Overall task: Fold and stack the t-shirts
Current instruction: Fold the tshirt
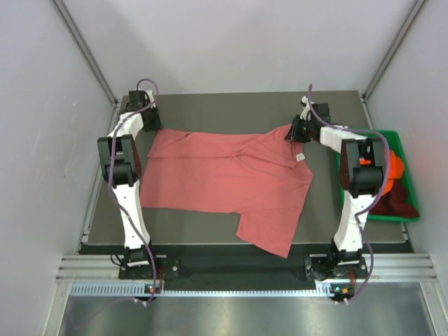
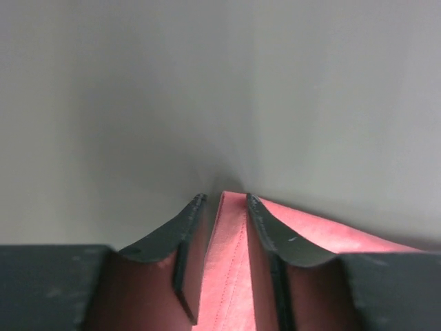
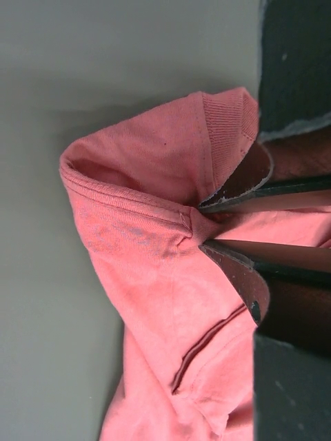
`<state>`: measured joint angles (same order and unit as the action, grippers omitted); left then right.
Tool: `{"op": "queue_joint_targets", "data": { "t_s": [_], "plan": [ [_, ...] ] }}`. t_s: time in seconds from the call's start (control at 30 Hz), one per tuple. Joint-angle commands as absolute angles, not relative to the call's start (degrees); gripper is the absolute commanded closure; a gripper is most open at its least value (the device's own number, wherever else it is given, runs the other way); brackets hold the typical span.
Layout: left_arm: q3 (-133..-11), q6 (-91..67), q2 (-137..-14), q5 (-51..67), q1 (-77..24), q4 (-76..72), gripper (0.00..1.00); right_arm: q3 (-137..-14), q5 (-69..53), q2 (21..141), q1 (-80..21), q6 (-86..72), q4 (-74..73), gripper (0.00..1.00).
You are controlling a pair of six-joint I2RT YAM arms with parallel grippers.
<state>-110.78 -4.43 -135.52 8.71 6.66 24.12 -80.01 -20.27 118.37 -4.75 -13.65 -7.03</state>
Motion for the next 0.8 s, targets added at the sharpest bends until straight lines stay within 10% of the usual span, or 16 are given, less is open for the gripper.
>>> {"op": "queue_joint_targets", "data": {
  "t_s": [0.0, 0.2, 0.77],
  "plan": [
    [-112.2, -4.3, -137.3, 9.6, 6.2, 25.1, 0.67, -82.6, -20.9, 118.8, -5.2, -13.7, -4.7, 0.77],
    [-113.6, -5.4, -138.2, 9.3, 6.0, 25.3, 1.0, -82.4, -21.4, 119.5, -5.2, -14.4, -4.0, 0.89],
    [-112.5, -12.2, -135.4, -8.8, 6.4, 26.1, 1.0, -73.0, -13.4, 112.3, -1.3, -17.7, -2.0, 1.0]
  ]
}}
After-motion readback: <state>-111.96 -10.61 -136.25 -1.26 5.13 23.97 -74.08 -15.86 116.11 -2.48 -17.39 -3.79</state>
